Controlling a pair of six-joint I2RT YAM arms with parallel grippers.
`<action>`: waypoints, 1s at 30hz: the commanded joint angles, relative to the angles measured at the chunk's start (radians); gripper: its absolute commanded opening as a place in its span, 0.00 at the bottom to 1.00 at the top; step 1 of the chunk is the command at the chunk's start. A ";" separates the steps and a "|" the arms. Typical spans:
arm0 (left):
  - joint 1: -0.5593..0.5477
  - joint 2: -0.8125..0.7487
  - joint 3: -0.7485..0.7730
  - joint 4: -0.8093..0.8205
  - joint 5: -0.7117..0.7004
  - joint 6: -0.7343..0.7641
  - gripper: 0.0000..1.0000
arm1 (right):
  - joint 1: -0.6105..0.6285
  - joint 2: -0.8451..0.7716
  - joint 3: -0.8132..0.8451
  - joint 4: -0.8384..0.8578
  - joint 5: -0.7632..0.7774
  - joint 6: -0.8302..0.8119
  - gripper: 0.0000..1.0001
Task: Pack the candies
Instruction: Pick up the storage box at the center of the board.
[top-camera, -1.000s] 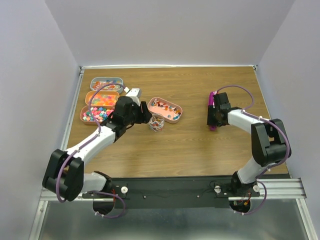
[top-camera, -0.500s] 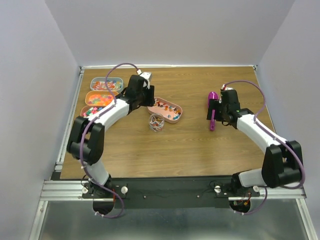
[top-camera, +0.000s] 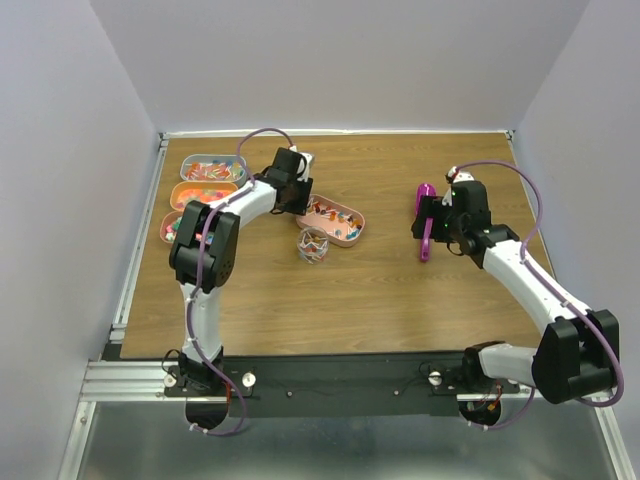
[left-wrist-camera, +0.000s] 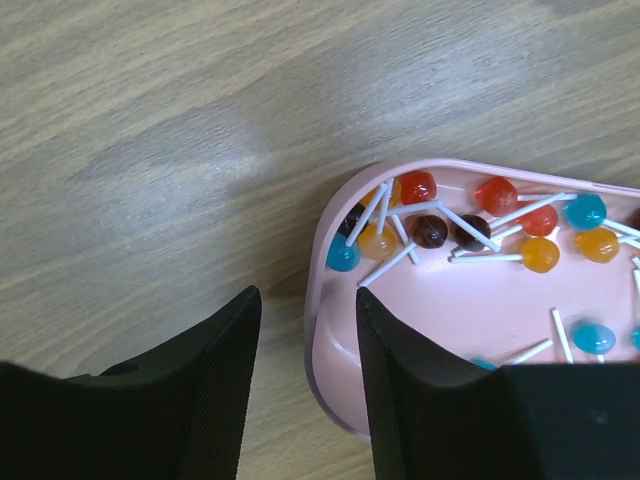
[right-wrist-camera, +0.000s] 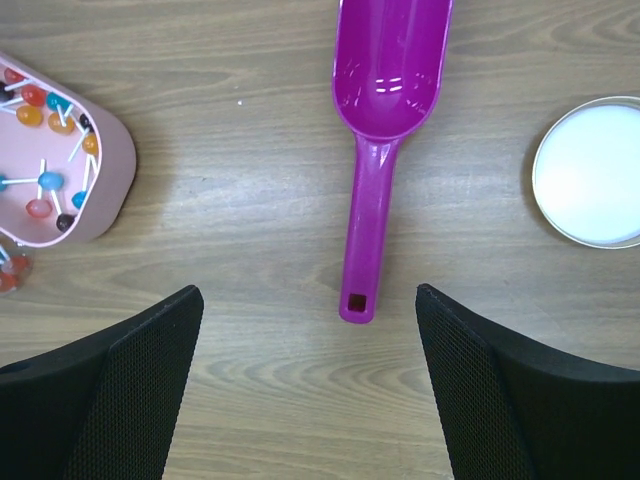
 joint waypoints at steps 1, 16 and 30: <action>0.001 0.041 0.059 -0.037 -0.031 0.038 0.48 | -0.006 -0.004 -0.030 0.029 -0.041 -0.001 0.92; -0.001 0.061 0.083 -0.017 -0.002 0.088 0.09 | -0.004 0.011 -0.042 0.049 -0.110 -0.004 0.92; 0.105 -0.202 -0.070 0.044 0.047 0.121 0.00 | -0.004 -0.010 -0.044 0.052 -0.136 -0.007 0.92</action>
